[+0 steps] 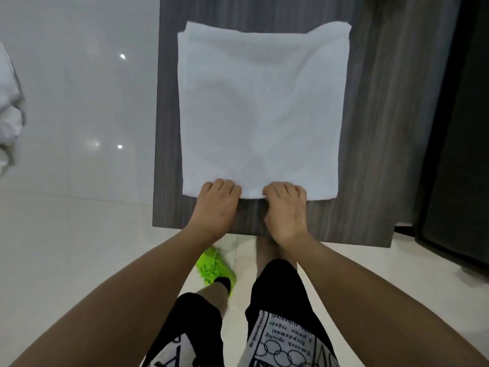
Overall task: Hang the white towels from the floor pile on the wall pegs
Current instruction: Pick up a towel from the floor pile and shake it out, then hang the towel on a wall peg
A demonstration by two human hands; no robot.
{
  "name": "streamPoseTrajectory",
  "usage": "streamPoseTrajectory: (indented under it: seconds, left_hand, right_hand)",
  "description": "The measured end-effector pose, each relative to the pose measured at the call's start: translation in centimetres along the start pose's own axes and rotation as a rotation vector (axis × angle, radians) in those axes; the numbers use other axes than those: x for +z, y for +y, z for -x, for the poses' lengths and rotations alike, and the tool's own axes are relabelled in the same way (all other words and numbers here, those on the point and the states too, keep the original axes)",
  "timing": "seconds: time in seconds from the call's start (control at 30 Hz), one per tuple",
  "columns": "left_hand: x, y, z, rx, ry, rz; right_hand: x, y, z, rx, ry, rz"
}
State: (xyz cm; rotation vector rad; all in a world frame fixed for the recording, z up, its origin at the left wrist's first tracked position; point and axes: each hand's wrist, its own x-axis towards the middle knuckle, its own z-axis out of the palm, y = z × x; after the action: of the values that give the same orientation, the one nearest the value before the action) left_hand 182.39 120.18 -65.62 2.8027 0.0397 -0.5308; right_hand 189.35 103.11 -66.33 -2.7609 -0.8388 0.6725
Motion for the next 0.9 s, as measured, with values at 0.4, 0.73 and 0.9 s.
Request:
streamPoseTrajectory:
  seconds: [0.4, 0.73, 0.9]
  left_hand:
    - [-20.4, 2.2, 7.8, -0.109, 0.102, 0.241]
    - [-46.5, -3.1, 15.9, -0.19, 0.687, 0.158]
    - [-53.7, -8.8, 23.1, -0.383, 0.935, 0.02]
  right_hand:
    - [-18.1, -10.6, 6.5, 0.168, 0.064, -0.202]
    - [-46.4, -25.3, 4.0, -0.316, 0.053, -0.331]
    - [-52.1, -37.2, 1.0, -0.627, 0.143, -0.25]
